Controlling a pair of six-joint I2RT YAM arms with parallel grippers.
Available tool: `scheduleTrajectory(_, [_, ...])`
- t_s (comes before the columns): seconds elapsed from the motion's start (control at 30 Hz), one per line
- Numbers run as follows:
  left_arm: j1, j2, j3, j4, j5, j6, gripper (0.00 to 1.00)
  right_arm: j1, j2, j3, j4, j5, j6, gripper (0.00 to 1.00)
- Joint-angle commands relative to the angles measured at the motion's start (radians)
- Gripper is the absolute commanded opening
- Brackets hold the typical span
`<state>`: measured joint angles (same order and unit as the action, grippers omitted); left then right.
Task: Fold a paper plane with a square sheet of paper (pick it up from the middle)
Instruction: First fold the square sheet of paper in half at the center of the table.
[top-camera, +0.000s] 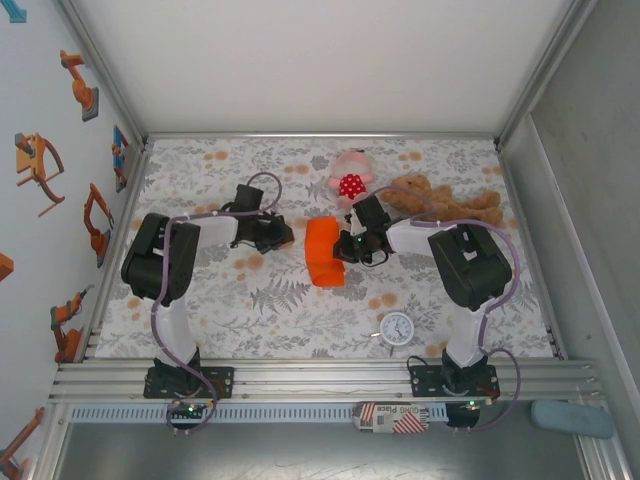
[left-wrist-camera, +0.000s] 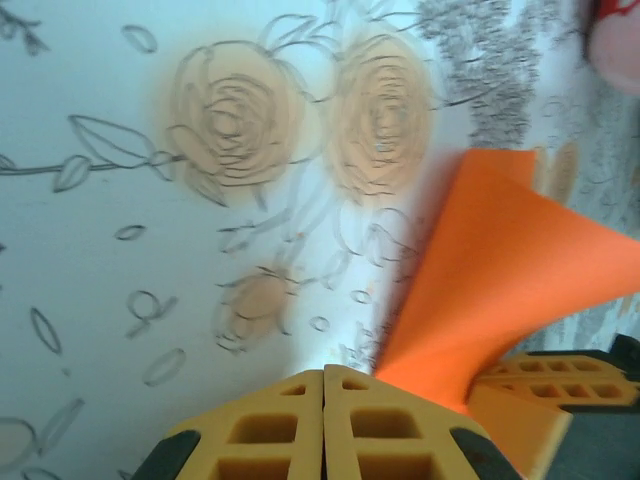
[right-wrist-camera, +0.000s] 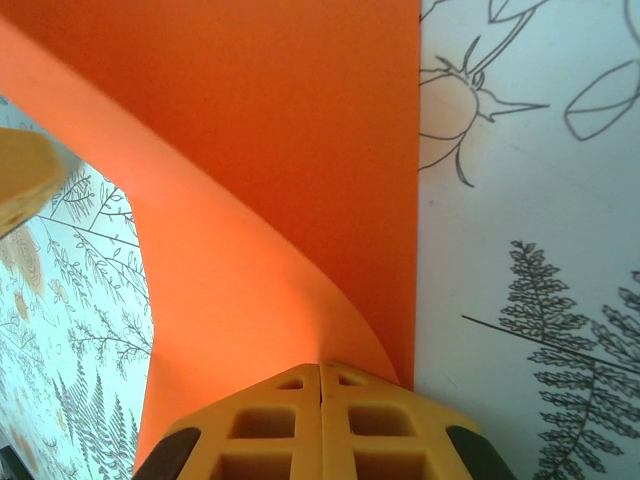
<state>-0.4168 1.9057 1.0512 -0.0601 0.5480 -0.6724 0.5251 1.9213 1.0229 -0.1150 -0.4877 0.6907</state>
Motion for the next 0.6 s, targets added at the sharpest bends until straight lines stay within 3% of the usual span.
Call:
scheduleTrajectory(0.0, [-0.057,-0.064,0.018,0.029,0.027,-0.003,0.08,-0.004,0.117,-0.087,-0.239,0.213,-0.021,0.0])
scheduleTrajectory(0.27, [-0.16,0.07,0.076,0.146,0.053,-0.116,0.09,-0.004,0.13,-0.079,-0.259,0.209,-0.031,0.0])
scheduleTrajectory(0.57, [-0.102,0.135,0.097,0.061,-0.004,-0.082,0.09,-0.004,0.132,-0.082,-0.273,0.217,-0.038,0.0])
